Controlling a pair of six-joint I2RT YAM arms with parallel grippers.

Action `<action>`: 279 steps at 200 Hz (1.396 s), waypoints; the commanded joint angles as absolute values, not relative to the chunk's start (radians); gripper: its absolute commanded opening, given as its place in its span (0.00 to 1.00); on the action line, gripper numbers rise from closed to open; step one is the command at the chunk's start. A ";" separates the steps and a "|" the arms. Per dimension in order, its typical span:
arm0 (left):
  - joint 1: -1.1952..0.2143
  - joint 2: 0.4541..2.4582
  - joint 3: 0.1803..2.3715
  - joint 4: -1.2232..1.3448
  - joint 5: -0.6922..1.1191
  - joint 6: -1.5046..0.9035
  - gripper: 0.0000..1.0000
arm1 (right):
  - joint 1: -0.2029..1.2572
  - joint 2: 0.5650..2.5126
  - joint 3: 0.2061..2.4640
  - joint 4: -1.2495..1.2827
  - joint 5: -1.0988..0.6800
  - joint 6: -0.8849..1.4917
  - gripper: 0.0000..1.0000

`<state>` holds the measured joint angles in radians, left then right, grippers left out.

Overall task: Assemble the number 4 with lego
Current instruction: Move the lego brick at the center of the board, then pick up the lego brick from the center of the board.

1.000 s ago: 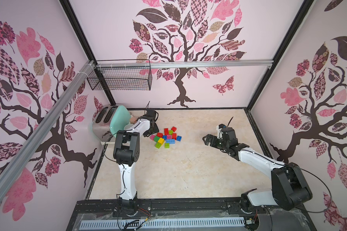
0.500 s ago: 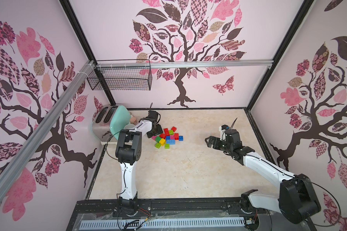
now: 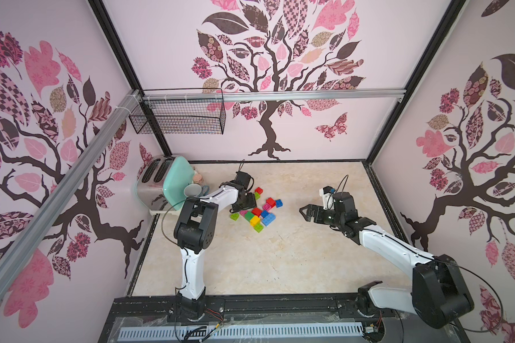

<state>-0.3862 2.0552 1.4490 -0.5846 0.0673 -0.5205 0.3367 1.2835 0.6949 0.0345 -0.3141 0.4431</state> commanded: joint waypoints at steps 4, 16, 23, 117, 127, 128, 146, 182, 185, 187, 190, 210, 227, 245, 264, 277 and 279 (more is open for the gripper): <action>-0.451 2.031 1.410 -0.641 0.091 -0.513 0.72 | 0.370 1.317 0.716 0.035 -0.330 0.411 1.00; -0.477 2.019 1.411 -0.653 0.074 -0.505 0.72 | 0.392 1.332 0.718 0.028 -0.322 0.407 0.99; -0.487 2.006 1.411 -0.661 0.051 -0.501 0.72 | 0.409 1.340 0.718 0.027 -0.318 0.403 0.98; -0.529 1.721 1.216 -0.699 0.020 -0.526 0.85 | 0.615 1.588 0.918 -0.082 -0.133 0.248 0.83; -0.550 1.733 1.221 -0.693 0.033 -0.535 0.85 | 0.616 1.621 0.949 -0.086 -0.129 0.217 0.80; -0.550 1.735 1.222 -0.691 0.036 -0.537 0.85 | 0.616 1.621 0.949 -0.086 -0.129 0.217 0.80; -0.593 1.776 1.241 -0.677 0.037 -0.559 0.86 | 0.616 1.672 1.004 -0.104 -0.117 0.178 0.75; -0.621 1.835 1.237 -0.672 -0.025 -0.610 0.86 | 0.616 1.703 1.039 -0.121 -0.147 0.113 0.72; -0.621 1.833 1.235 -0.676 -0.035 -0.612 0.86 | 0.618 1.704 1.041 -0.123 -0.153 0.107 0.72; -0.620 1.833 1.233 -0.679 -0.046 -0.613 0.86 | 0.617 1.706 1.042 -0.124 -0.159 0.099 0.72; -0.621 1.832 1.230 -0.684 -0.059 -0.614 0.86 | 0.617 1.709 1.044 -0.128 -0.169 0.089 0.72; -0.604 1.819 1.201 -0.710 -0.113 -0.603 0.87 | 0.625 1.742 1.074 -0.162 -0.186 0.040 0.71; -0.571 1.785 1.149 -0.704 -0.102 -0.599 0.87 | 0.634 1.776 1.114 -0.188 -0.182 -0.007 0.71; -0.537 1.739 1.112 -0.711 -0.098 -0.585 0.87 | 0.640 1.812 1.148 -0.212 -0.152 -0.050 0.70; -0.505 1.686 1.081 -0.730 -0.119 -0.571 0.87 | 0.645 1.855 1.190 -0.256 -0.139 -0.110 0.70; -0.486 1.642 1.060 -0.731 -0.114 -0.561 0.87 | 0.651 1.886 1.219 -0.293 -0.125 -0.155 0.70; -0.484 1.636 1.056 -0.731 -0.112 -0.559 0.87 | 0.652 1.890 1.223 -0.297 -0.119 -0.159 0.70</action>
<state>-0.5091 1.7119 1.1076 -0.7017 -0.0891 -0.5877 0.6399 1.8244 1.1580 -0.1982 -0.1528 -0.0463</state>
